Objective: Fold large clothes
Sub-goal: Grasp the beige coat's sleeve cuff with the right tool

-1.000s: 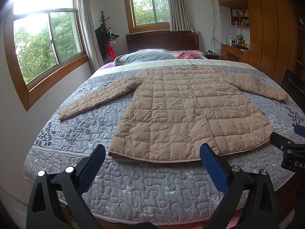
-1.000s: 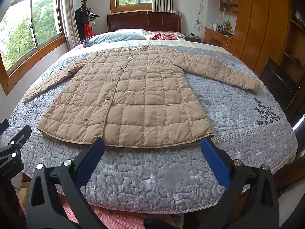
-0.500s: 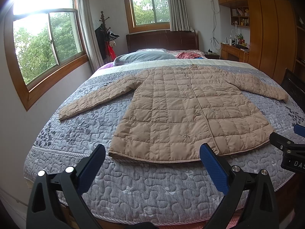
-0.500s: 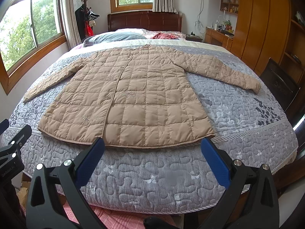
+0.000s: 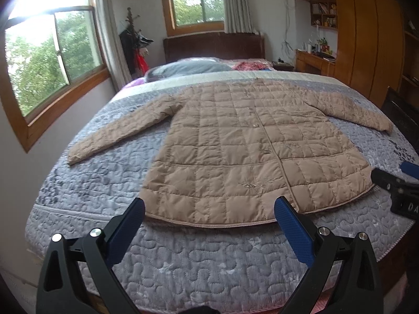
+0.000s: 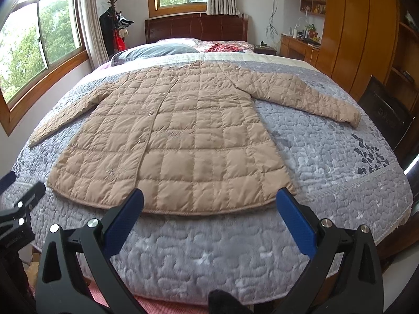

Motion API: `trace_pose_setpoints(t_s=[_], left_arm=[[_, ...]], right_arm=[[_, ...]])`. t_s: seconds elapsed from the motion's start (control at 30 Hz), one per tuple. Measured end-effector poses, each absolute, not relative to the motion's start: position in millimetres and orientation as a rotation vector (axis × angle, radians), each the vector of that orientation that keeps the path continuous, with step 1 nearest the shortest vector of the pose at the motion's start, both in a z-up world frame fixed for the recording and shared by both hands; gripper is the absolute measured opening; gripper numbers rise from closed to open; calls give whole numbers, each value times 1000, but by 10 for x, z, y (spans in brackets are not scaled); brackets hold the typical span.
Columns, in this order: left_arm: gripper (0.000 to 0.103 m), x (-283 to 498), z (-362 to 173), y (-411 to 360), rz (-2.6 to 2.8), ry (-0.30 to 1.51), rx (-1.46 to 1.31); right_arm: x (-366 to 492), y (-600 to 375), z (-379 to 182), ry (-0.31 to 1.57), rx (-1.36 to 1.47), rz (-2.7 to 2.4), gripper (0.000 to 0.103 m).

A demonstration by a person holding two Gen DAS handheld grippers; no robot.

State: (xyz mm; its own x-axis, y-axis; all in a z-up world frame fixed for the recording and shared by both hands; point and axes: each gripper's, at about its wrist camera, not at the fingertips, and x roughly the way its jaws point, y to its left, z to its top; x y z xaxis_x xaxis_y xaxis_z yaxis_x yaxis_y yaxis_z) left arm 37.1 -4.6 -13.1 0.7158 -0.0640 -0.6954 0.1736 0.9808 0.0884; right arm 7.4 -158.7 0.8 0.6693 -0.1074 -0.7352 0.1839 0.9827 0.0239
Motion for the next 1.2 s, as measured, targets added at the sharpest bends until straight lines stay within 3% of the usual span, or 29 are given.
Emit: trace_pose_setpoints(t_s=[0.13, 0.23, 0.53, 0.8, 1.03, 1.2], left_arm=[[98, 737, -287, -150, -253, 901, 137], [90, 1089, -367, -267, -298, 979, 134], [91, 2385, -277, -880, -326, 1022, 113], [90, 3327, -348, -1770, -441, 1072, 99], [89, 3787, -630, -2319, -562, 1157, 9], [83, 4008, -812, -2520, -594, 1179, -15]], right_arm=[[336, -1979, 35, 846, 181, -159, 100], [543, -2440, 92, 840, 272, -191, 100], [1138, -4152, 154, 830, 520, -269, 100], [1454, -5701, -266, 906, 686, -406, 100], [1537, -6433, -640, 958, 733, -486, 100], [1633, -6739, -825, 961, 805, -451, 100]])
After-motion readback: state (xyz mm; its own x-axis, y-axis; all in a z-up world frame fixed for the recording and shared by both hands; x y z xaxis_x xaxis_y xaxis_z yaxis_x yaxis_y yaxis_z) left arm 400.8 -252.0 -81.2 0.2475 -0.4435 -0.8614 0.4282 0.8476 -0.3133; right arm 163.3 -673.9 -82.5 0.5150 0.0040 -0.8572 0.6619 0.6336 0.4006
